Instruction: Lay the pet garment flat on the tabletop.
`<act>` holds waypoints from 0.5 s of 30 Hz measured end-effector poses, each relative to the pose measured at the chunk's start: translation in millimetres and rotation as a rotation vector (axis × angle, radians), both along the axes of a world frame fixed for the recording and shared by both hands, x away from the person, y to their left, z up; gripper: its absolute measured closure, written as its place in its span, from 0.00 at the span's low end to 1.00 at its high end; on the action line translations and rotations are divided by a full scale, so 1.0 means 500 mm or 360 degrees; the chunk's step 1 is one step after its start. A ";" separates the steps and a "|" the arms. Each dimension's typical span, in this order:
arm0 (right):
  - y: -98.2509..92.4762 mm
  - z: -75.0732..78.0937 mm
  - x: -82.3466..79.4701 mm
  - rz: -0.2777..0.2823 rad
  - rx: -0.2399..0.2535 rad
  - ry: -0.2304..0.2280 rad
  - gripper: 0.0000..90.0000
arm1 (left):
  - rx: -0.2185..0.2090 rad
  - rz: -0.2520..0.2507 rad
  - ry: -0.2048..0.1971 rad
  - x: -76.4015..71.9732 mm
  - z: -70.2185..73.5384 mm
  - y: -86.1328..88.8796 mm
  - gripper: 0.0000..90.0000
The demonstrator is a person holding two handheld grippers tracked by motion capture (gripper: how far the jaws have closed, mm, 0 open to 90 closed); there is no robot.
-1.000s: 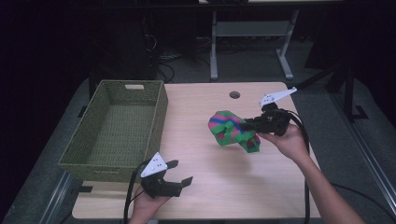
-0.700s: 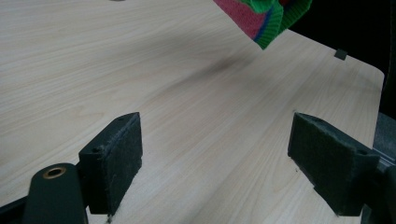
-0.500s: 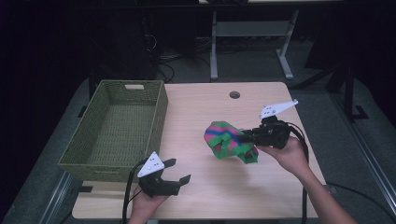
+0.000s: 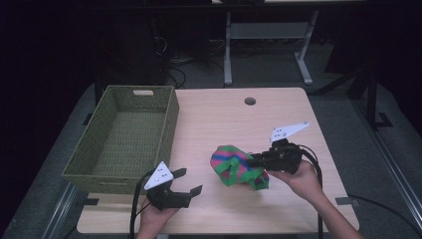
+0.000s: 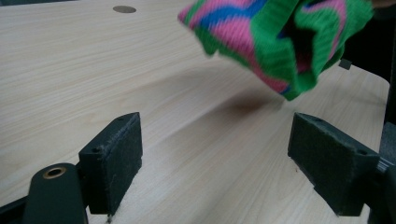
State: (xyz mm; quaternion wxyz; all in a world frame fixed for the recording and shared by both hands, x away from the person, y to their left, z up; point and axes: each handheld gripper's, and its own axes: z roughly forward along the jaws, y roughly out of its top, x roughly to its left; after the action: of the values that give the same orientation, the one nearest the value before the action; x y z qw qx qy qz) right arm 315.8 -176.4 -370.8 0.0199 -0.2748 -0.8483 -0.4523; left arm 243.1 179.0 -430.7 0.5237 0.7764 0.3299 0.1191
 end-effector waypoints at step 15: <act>0.055 -0.155 0.015 -0.0006 -0.0129 0.0242 0.86 | 0.0018 -0.0019 0.0009 0.001 -0.002 -0.005 0.19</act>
State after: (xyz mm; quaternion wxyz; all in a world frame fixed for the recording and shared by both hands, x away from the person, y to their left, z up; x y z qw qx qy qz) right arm 323.2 -149.0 -448.1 0.0724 -0.3105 -0.8614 -0.3954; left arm 243.4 176.6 -431.8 0.5191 0.7816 0.3259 0.1157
